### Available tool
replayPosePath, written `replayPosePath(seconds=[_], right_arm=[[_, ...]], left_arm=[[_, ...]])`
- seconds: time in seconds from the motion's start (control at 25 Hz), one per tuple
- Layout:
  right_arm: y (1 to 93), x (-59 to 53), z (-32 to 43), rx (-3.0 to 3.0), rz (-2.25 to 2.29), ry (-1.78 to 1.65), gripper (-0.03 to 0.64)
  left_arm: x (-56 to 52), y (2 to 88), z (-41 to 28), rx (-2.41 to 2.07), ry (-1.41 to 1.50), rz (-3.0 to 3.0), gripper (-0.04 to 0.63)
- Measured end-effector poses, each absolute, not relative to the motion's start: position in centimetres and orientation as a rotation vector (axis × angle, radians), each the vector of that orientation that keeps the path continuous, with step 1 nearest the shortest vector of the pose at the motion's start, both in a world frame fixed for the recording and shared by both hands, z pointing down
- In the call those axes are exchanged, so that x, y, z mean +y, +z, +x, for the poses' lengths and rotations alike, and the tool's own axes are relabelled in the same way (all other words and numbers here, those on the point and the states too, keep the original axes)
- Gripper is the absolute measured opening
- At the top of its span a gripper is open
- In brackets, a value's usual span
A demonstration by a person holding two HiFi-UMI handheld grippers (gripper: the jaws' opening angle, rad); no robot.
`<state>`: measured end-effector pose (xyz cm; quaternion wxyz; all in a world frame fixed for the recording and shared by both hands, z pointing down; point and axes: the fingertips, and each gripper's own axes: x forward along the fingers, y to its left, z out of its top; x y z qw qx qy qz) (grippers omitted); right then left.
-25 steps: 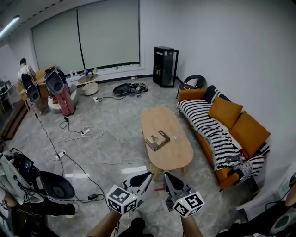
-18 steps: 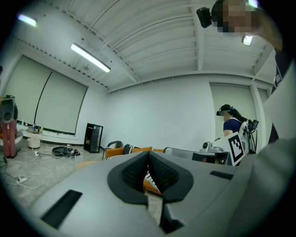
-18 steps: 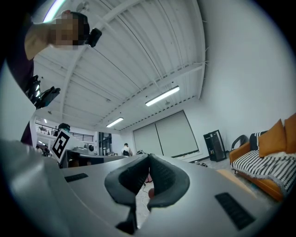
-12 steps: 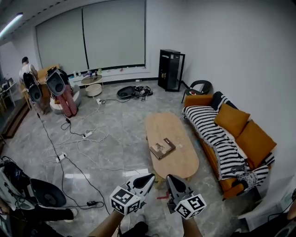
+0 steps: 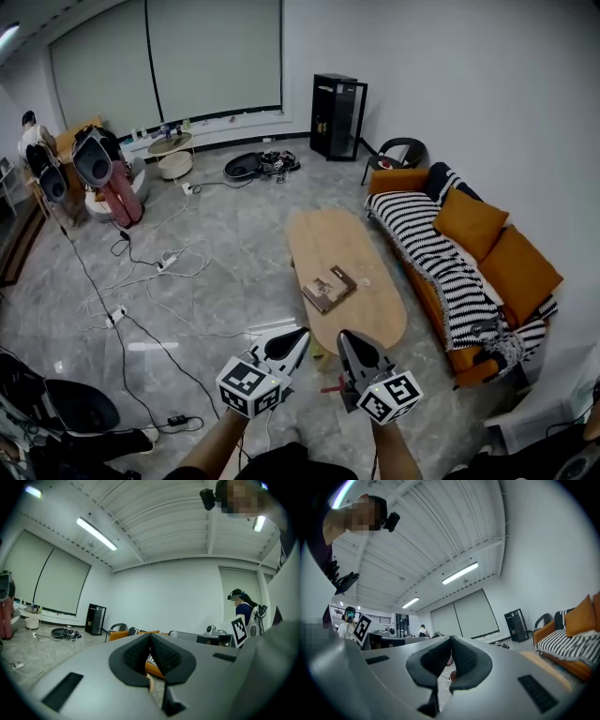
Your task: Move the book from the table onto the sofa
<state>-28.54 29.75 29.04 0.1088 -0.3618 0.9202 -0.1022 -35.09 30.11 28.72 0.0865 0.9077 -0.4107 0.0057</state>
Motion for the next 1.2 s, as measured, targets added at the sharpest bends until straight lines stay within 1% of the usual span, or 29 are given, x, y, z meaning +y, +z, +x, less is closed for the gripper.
replayPosePath(seconds=[0.32,0.72,1.2], right_arm=[[30.0,25.8,-29.8,2.678,-1.151,-0.333,0.023],[32.2,21.6,-28.4,2.651,-1.235,-0.385,0.023],[34.6,11.7,-27.6,2.672,-1.22,-0.451,0.023]], left_arm=[[26.0,29.9,-36.8,-1.158,0.045,2.711,0.015],[21.6,32.4,-37.0,-1.107,0.061,2.669,0.015],[12.1,34.6,-36.3,-1.131,0.08,2.613,0.015]])
